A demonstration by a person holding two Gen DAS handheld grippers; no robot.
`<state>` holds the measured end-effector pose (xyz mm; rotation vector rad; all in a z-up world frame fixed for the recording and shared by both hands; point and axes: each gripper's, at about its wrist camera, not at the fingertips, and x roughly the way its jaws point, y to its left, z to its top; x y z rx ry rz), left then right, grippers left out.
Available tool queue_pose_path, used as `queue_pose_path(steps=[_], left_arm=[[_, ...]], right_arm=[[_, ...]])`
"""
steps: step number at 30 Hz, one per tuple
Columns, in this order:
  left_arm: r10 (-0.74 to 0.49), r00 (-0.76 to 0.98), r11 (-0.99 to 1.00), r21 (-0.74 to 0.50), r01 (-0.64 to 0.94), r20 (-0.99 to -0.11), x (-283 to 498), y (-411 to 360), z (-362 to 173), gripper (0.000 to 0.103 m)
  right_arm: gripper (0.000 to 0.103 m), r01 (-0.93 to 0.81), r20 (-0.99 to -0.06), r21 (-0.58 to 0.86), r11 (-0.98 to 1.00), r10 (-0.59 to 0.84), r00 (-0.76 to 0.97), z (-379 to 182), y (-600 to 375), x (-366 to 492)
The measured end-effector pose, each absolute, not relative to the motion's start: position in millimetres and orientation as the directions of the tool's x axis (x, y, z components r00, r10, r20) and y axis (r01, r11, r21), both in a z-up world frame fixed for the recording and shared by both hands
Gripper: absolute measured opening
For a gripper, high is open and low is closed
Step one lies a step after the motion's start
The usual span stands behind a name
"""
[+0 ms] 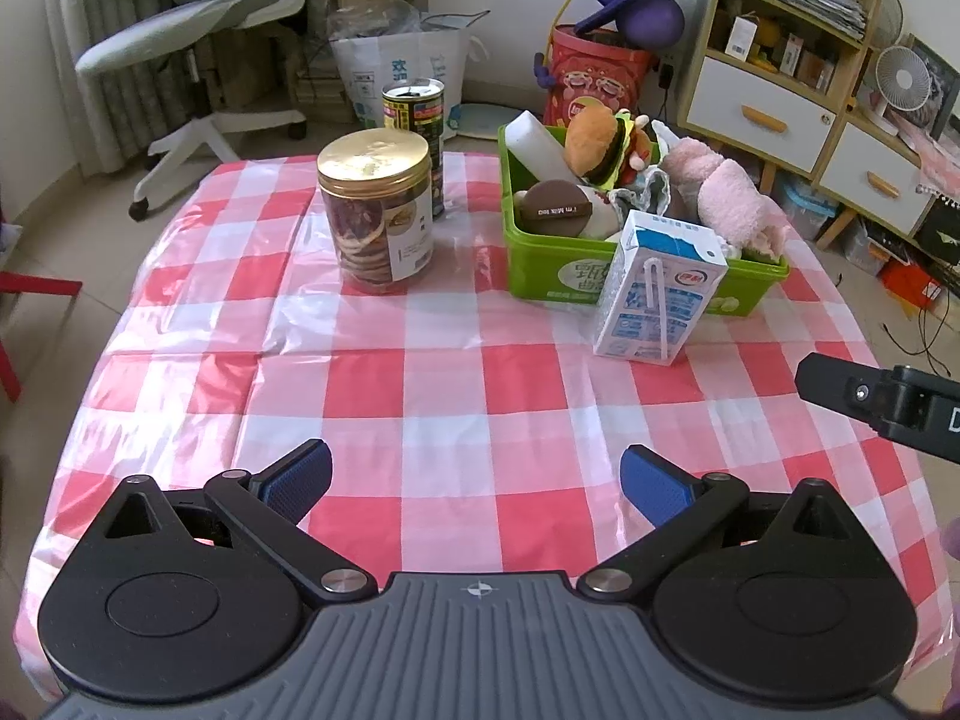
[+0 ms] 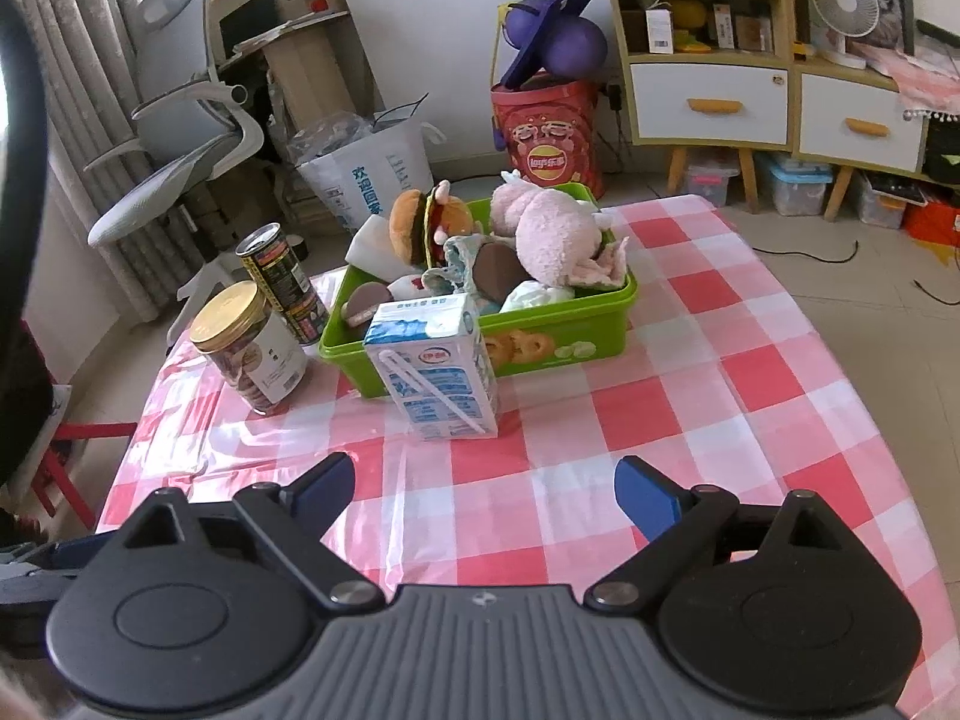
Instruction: Organize soft objects
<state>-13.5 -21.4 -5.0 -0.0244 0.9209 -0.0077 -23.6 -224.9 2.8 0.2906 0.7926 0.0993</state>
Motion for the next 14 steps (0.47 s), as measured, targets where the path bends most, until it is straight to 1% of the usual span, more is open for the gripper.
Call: queue_pose_path(steps=[14], left_arm=[[0.000,0.610,1.000,-0.003,-0.003,-0.792,-13.4,-26.3,-5.0,0.098]], right_arm=[[0.081,0.023,-0.685,0.294,0.955,0.194,0.702,3.9,-227.4,-25.0]])
